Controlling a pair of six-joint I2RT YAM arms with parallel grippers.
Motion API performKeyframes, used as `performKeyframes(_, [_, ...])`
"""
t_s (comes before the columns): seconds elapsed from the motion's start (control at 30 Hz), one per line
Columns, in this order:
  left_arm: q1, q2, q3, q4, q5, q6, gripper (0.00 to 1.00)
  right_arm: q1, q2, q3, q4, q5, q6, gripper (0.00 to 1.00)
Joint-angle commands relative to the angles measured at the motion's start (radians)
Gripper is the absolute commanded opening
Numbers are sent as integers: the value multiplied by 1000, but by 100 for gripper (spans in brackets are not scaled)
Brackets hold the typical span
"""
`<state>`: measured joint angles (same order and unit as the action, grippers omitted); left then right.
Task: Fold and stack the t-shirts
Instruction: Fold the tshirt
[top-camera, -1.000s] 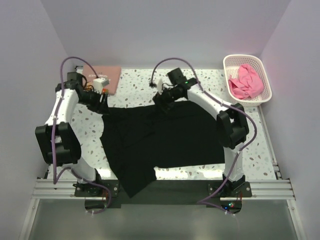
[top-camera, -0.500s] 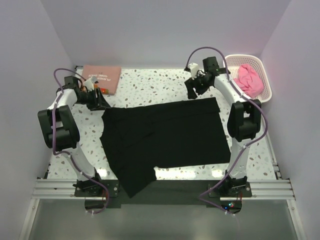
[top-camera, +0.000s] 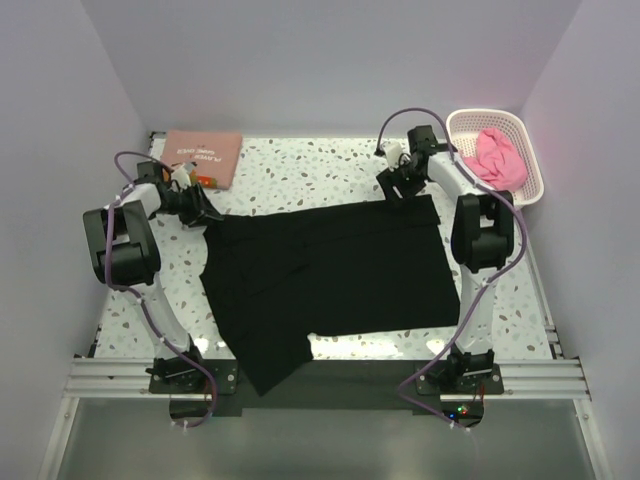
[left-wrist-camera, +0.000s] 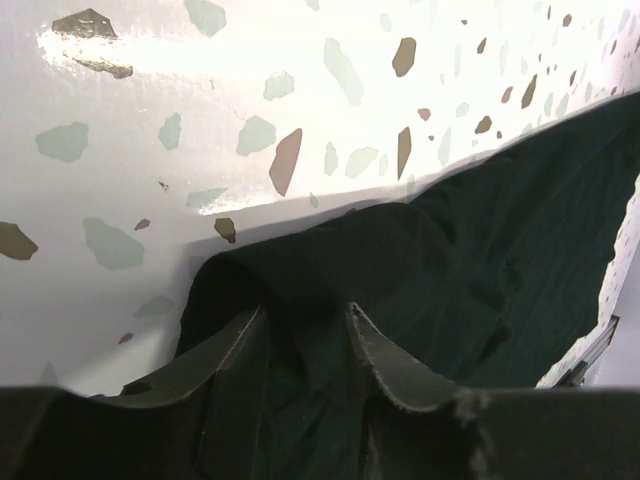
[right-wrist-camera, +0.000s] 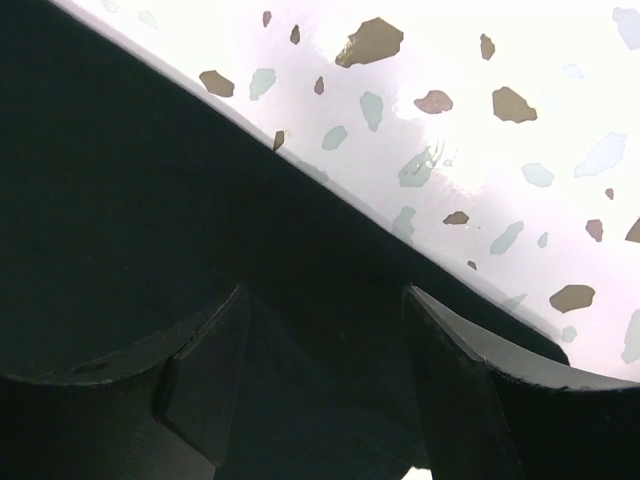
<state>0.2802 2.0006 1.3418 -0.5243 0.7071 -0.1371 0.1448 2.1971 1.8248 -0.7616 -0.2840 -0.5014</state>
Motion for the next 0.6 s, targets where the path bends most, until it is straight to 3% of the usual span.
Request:
performKeyframes(0.0, [2,21,3,40,25,-10,38,1,9,30,-1,22,-17,65])
performKeyframes(0.33, [4,-26,-47,-46,25,71,1,1,56,42,-5,94,-43,64])
performKeyframes(0.57, [17,-54,-170,-23,-75,74,0,1,67,39,-16,147,-49,64])
